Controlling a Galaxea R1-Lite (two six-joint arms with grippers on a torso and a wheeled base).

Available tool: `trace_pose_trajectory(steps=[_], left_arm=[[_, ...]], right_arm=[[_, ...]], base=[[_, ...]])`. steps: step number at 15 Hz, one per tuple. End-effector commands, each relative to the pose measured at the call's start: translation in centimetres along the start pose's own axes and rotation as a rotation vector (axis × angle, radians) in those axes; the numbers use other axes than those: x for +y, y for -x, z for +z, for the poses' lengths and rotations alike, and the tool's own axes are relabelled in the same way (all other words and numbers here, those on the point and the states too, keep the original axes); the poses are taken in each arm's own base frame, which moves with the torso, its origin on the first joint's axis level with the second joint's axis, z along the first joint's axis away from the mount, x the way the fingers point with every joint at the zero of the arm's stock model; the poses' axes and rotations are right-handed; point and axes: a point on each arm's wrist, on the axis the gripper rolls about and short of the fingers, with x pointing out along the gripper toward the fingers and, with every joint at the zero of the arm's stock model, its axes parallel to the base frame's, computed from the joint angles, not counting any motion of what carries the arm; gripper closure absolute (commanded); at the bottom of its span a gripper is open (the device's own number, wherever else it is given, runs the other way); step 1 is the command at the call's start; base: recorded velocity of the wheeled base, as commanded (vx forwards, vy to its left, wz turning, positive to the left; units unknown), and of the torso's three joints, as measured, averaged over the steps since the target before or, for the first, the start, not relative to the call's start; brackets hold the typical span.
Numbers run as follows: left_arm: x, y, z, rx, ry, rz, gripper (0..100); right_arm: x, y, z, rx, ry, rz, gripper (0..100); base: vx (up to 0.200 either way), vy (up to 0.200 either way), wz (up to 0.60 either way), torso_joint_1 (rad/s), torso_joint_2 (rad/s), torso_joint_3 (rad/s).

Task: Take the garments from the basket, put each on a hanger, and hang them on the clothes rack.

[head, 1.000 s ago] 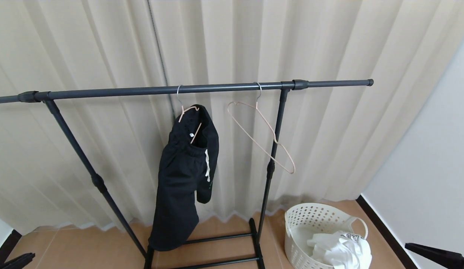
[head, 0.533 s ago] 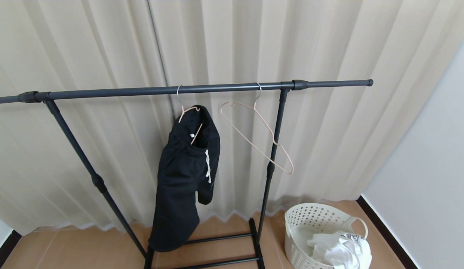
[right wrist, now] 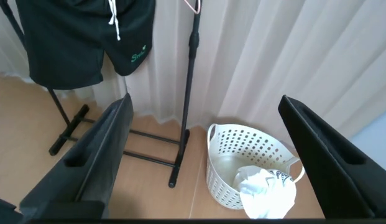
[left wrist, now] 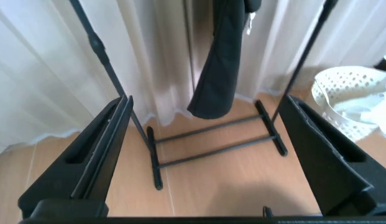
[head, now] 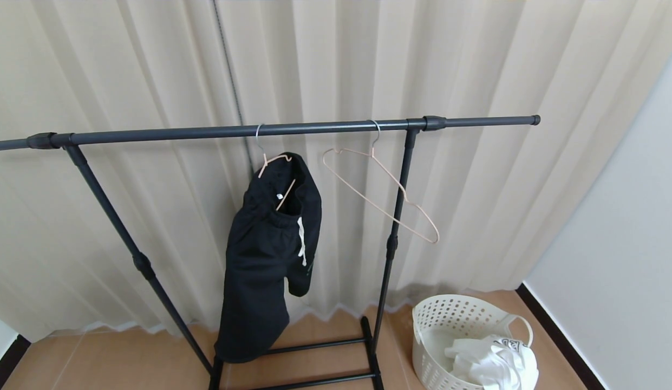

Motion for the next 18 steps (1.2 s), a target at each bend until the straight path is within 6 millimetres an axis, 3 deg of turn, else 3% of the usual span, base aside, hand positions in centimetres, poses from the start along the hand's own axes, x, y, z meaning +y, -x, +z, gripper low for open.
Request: trace_pose_trajectory(steps=[1, 12, 18], left_arm=[[-0.12, 0.93, -0.41, -0.114, 0.009, 0.022, 0], [-0.24, 1.42, -0.67, -0.176, 0.063, 0.051, 0], [-0.24, 1.42, -0.67, -0.177, 0.085, 0.054, 0]], right_arm=[[0.00, 0.00, -0.02, -0.001, 0.001, -0.001, 0], [-0.18, 0.01, 0.01, -0.002, -0.075, -0.080, 0], [-0.39, 0.32, -0.05, -0.038, -0.048, 0.071, 0]], base=[[0.000, 0.000, 0.00, 0.000, 0.00, 0.000], [0.000, 0.000, 0.00, 0.000, 0.00, 0.000], [0.000, 0.000, 0.00, 0.000, 0.00, 0.000]])
